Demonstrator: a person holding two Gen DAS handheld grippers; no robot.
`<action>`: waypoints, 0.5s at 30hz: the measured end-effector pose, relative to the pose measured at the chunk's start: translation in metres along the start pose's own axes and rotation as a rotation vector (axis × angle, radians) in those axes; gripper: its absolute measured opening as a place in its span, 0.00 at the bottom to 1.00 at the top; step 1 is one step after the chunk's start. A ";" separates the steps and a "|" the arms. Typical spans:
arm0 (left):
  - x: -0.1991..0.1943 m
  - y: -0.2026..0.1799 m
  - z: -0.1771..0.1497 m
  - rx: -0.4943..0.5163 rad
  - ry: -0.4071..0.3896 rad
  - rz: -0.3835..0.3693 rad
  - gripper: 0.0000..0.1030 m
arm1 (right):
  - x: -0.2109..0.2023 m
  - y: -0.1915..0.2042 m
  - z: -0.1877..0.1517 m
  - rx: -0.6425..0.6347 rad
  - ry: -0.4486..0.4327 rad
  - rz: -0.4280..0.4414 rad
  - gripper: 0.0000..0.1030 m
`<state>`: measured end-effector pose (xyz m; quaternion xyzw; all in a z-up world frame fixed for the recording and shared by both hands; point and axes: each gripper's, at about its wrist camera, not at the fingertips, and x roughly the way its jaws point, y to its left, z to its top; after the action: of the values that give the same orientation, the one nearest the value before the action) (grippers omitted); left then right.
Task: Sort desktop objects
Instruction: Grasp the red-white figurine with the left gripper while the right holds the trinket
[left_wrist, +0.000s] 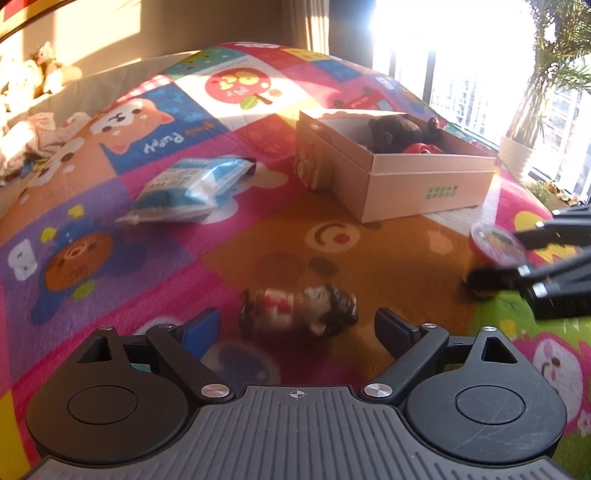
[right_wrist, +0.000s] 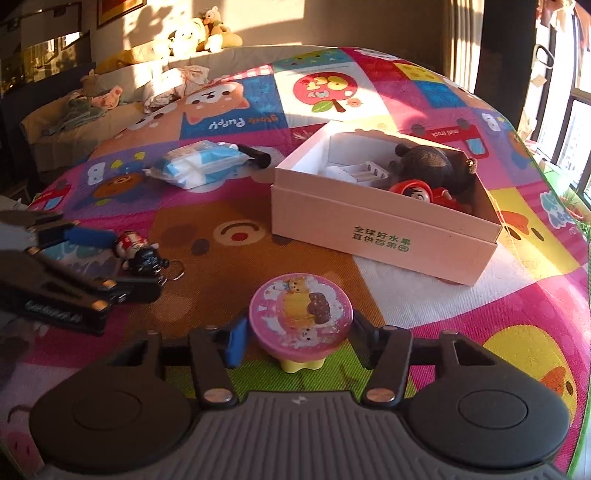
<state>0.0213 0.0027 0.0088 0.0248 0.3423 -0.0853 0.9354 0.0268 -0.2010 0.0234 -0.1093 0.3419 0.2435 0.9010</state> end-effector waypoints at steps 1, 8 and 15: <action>0.002 -0.002 0.002 0.005 0.000 0.002 0.90 | -0.002 0.001 -0.001 -0.008 0.001 0.003 0.54; 0.005 -0.011 0.002 0.051 0.002 0.037 0.68 | -0.025 0.004 -0.010 -0.073 0.012 0.034 0.54; -0.050 -0.018 0.038 0.069 -0.172 0.025 0.68 | -0.088 -0.028 0.016 -0.030 -0.135 0.041 0.54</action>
<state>0.0043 -0.0122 0.0703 0.0539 0.2572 -0.0873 0.9609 -0.0073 -0.2509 0.0952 -0.0989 0.2788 0.2737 0.9152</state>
